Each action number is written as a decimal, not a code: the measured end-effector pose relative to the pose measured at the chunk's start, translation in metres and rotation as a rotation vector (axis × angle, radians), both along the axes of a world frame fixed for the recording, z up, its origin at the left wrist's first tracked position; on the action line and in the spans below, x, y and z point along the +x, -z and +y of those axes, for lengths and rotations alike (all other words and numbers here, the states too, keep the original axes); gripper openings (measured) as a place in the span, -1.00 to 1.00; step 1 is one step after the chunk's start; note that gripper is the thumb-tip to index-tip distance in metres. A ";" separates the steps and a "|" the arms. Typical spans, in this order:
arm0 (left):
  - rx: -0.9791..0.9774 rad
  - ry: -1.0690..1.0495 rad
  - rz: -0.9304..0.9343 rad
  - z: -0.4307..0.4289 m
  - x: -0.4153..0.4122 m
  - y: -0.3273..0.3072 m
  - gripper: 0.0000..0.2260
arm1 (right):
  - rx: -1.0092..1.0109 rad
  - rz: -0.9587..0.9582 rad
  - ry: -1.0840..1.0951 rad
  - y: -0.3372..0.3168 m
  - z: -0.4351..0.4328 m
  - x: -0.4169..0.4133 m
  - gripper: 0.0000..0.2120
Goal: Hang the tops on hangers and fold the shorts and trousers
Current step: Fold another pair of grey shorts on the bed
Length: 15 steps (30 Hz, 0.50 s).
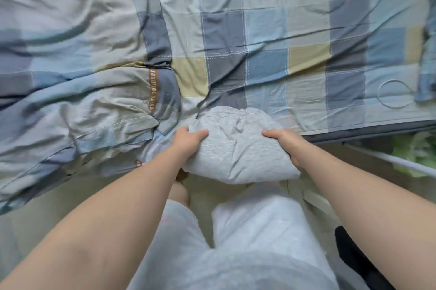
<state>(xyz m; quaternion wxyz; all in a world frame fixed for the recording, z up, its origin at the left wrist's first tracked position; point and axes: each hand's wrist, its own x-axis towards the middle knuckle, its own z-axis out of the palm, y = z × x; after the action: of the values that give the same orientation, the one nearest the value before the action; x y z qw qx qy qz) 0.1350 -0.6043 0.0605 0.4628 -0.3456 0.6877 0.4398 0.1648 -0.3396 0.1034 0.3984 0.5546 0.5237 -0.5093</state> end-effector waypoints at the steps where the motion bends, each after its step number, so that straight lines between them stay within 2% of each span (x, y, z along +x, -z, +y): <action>1: 0.011 0.013 0.003 -0.013 0.005 -0.019 -0.32 | -0.005 0.001 0.015 -0.022 -0.012 0.008 -0.75; 4: 0.052 0.034 0.015 -0.053 0.015 -0.072 -0.33 | 0.011 0.045 0.082 -0.078 -0.050 0.034 -0.82; 6: 0.051 0.059 0.046 -0.079 0.016 -0.100 -0.41 | 0.053 0.108 0.133 -0.106 -0.075 0.046 -0.81; 9: 0.057 0.066 0.156 -0.106 0.014 -0.133 -0.53 | 0.120 0.222 0.219 -0.138 -0.108 0.059 -0.83; 12: 0.059 0.100 0.301 -0.117 0.008 -0.164 -0.47 | 0.170 0.349 0.311 -0.163 -0.127 0.068 -0.81; 15: 0.100 0.141 0.403 -0.115 0.003 -0.192 -0.64 | 0.201 0.446 0.384 -0.187 -0.130 0.079 -0.82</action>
<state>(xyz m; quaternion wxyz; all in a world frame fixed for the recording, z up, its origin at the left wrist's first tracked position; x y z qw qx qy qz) 0.1379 -0.7193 0.2528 0.3620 -0.1784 0.7663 0.5000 0.2441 -0.4698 0.2900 0.1134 0.5546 0.5316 -0.6301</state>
